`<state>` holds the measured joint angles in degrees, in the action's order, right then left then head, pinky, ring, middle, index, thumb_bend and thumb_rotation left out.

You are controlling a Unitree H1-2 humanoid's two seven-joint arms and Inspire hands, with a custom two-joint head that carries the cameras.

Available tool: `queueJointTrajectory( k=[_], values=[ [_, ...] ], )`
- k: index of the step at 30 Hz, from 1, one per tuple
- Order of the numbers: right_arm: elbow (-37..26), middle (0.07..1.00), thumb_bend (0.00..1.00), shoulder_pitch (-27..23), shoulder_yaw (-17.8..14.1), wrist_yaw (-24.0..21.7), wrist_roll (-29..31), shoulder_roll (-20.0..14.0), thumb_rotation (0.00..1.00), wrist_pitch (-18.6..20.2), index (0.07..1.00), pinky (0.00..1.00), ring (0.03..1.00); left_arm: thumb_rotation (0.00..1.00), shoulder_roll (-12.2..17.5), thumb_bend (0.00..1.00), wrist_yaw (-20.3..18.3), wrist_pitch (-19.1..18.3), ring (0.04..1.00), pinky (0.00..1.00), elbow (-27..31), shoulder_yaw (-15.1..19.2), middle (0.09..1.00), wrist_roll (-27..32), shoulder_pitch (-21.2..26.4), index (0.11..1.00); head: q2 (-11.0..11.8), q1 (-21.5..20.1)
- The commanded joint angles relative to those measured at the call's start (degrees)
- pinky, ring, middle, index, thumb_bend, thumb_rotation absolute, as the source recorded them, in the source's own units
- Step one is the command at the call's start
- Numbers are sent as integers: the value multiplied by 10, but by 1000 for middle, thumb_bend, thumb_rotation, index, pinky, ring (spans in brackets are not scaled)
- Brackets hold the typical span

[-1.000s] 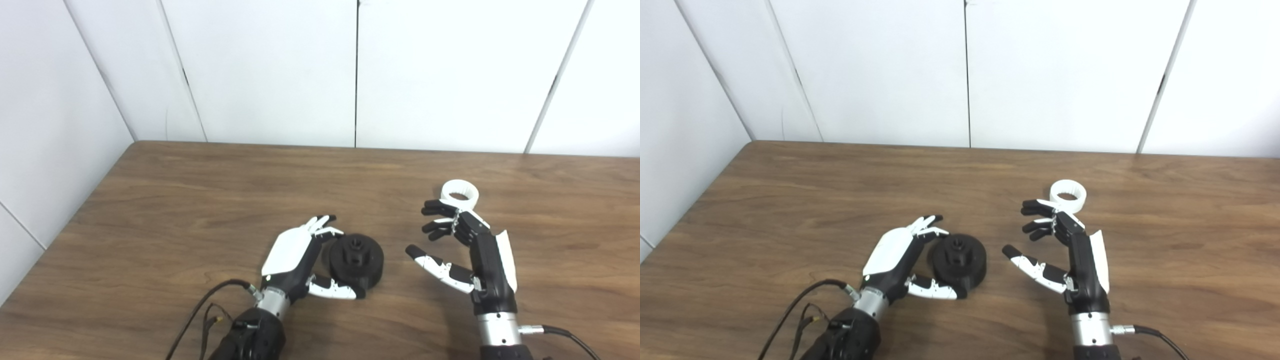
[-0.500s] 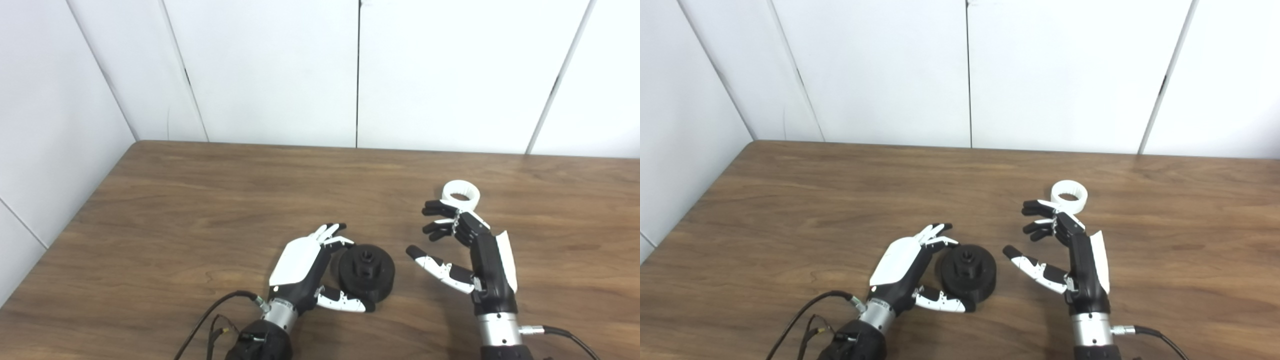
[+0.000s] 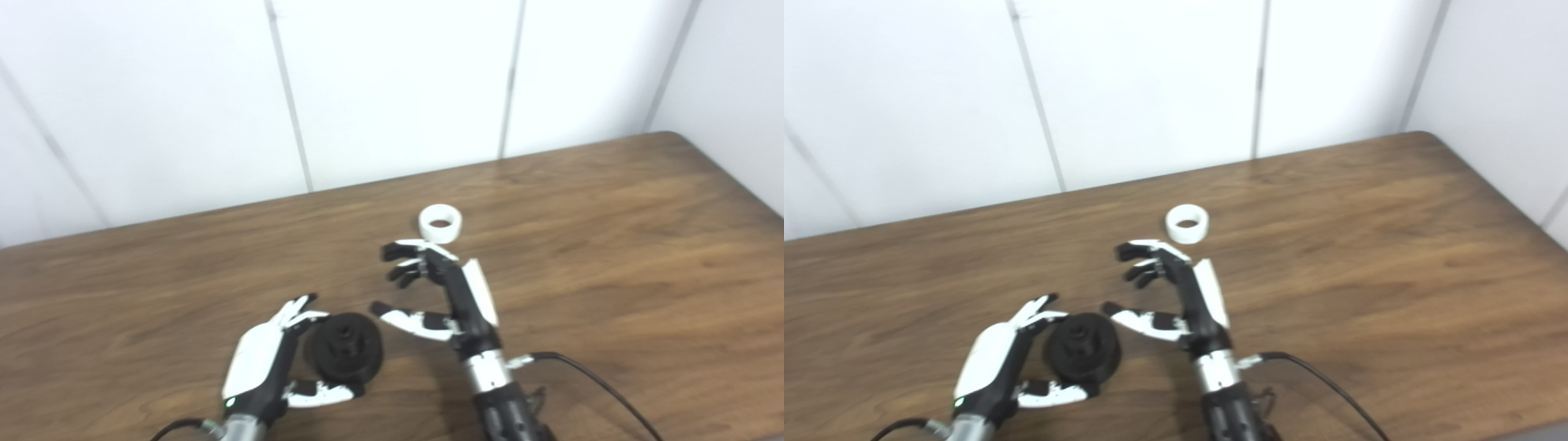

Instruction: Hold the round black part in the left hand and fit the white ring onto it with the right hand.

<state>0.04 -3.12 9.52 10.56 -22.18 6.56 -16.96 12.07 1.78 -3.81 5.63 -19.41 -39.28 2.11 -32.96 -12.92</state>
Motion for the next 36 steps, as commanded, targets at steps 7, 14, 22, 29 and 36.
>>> queueJointTrajectory(
  k=[7,14,22,29,36],
  values=[
    [21,651,670,15,7,16,-7,11,58,-8,665,457,554,279,15,864,-17,7,949,883,-5,12,933,-1,-7,646,4,11],
    [19,666,663,-3,-5,23,-20,-4,112,1,675,523,606,267,15,871,-16,15,945,881,-8,16,931,0,-8,641,5,0],
    [-21,713,674,-45,-23,-3,-63,-47,282,99,708,591,681,255,12,868,-16,16,938,862,-3,20,926,-4,-12,642,7,4],
    [-38,821,704,-92,-25,-16,-126,-98,370,165,741,694,799,262,10,869,-18,11,938,854,0,22,924,-6,-12,643,2,8],
    [-47,887,743,-135,-32,-58,-124,-136,380,227,777,696,846,283,8,862,-16,10,937,843,1,24,927,-14,-14,647,-1,12]
  ],
)
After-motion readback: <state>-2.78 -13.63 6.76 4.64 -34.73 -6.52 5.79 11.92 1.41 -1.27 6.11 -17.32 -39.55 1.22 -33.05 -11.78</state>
